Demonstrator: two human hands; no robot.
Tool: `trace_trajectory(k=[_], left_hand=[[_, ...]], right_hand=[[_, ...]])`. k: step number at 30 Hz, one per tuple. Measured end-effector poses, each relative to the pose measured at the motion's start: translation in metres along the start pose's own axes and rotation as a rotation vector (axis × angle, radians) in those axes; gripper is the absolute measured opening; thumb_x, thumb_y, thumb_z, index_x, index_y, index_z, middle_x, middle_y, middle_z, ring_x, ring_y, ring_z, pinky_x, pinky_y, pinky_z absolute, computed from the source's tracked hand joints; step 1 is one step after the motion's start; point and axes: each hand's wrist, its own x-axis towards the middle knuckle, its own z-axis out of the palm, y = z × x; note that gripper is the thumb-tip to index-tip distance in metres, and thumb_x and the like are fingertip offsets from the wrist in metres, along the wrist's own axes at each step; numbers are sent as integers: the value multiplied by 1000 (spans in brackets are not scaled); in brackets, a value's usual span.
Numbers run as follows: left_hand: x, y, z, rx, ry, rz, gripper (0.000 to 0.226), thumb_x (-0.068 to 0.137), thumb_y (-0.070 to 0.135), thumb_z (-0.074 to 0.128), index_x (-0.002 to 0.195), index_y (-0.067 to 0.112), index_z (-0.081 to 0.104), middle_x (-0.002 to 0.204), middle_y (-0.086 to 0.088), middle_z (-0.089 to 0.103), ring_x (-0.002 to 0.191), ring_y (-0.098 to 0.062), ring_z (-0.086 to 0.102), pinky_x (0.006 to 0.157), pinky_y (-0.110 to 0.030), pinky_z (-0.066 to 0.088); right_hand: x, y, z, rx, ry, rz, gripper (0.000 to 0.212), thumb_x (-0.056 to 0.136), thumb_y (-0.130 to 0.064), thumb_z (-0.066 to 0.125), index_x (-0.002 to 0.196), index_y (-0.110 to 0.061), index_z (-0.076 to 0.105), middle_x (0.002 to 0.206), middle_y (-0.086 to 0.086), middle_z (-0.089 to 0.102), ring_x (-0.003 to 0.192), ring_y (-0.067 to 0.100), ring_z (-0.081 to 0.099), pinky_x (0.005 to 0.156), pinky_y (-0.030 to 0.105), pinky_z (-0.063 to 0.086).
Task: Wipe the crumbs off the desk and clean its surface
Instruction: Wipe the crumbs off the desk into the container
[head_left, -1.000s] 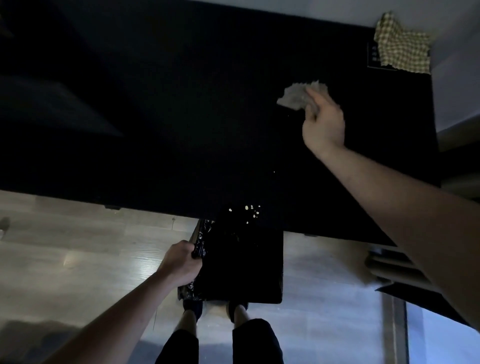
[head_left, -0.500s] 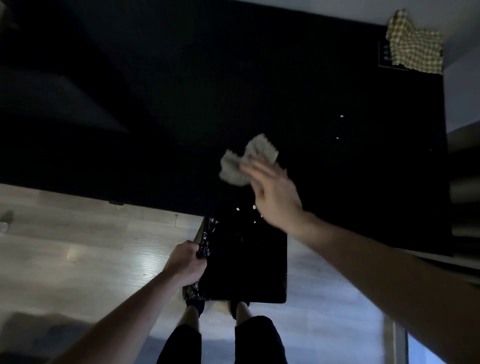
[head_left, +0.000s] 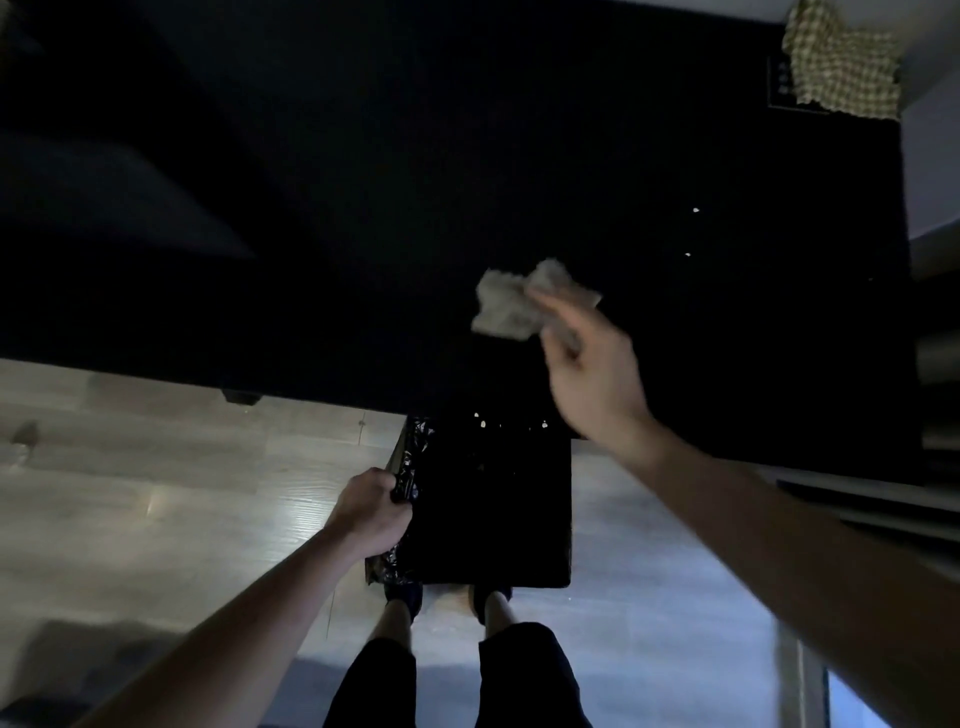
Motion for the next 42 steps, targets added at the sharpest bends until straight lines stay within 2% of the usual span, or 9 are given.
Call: trace_trajectory(k=[5, 8, 14, 22, 31, 34, 36, 38, 42], left_hand=[[-2, -4, 1, 22, 8, -5, 30, 78, 11, 63, 53, 13, 46, 50, 6, 51, 40, -9, 45, 38, -21, 31], [-2, -5, 1, 11, -3, -1, 29, 78, 10, 63, 54, 13, 48, 49, 6, 51, 39, -9, 44, 37, -21, 31], [-2, -8, 2, 26, -9, 3, 24, 79, 12, 62, 58, 13, 49, 55, 2, 54, 44, -12, 47, 39, -22, 31], [-3, -2, -2, 71, 22, 30, 33, 81, 9, 59, 52, 13, 45, 49, 2, 48, 41, -12, 43, 38, -22, 27], [-2, 6, -2, 27, 9, 32, 30, 78, 15, 64, 53, 14, 48, 50, 4, 51, 45, -14, 46, 44, -26, 33], [-3, 11, 0, 31, 2, 51, 34, 81, 16, 65, 52, 14, 46, 50, 4, 50, 44, -14, 44, 40, -24, 32], [-2, 14, 2, 16, -9, 58, 35, 81, 15, 65, 53, 16, 45, 48, 4, 49, 41, -13, 42, 41, -25, 30], [-1, 17, 4, 2, -14, 61, 35, 81, 14, 64, 53, 17, 45, 48, 5, 48, 40, -12, 41, 41, -26, 30], [0, 25, 8, 29, -20, 68, 32, 78, 12, 62, 52, 17, 43, 47, 5, 48, 38, -11, 40, 42, -27, 30]], right_hand=[[46, 22, -28, -204, -4, 113, 42, 108, -17, 49, 148, -28, 57, 155, -6, 54, 145, 13, 46, 115, 22, 37], [29, 37, -5, -335, -55, 0, 44, 106, -11, 52, 147, -26, 58, 160, -4, 48, 155, 18, 33, 126, 36, 31], [-44, 29, 44, -298, -162, -190, 51, 94, 0, 58, 138, -25, 66, 155, -4, 55, 151, 22, 42, 120, 55, 38], [-134, 14, 44, -114, -442, -170, 45, 106, -20, 40, 146, -33, 58, 162, -19, 42, 154, -9, 20, 127, 25, 28], [-34, 38, -35, -182, 4, -124, 46, 101, -5, 55, 143, -20, 63, 158, -1, 51, 151, 13, 41, 123, 23, 32], [4, 61, -53, -261, 39, -26, 47, 104, -5, 53, 146, -23, 59, 164, 0, 43, 157, 14, 29, 125, 19, 23], [12, 75, -51, -324, 54, 39, 46, 105, -9, 52, 148, -25, 56, 166, -2, 38, 159, 19, 22, 129, 32, 23], [3, 81, -40, -381, 88, 35, 47, 104, -10, 52, 149, -25, 55, 166, 2, 39, 159, 25, 25, 128, 47, 27], [-53, 71, -18, -383, 20, -101, 48, 100, -11, 53, 145, -25, 61, 160, -2, 49, 154, 22, 37, 121, 47, 38]])
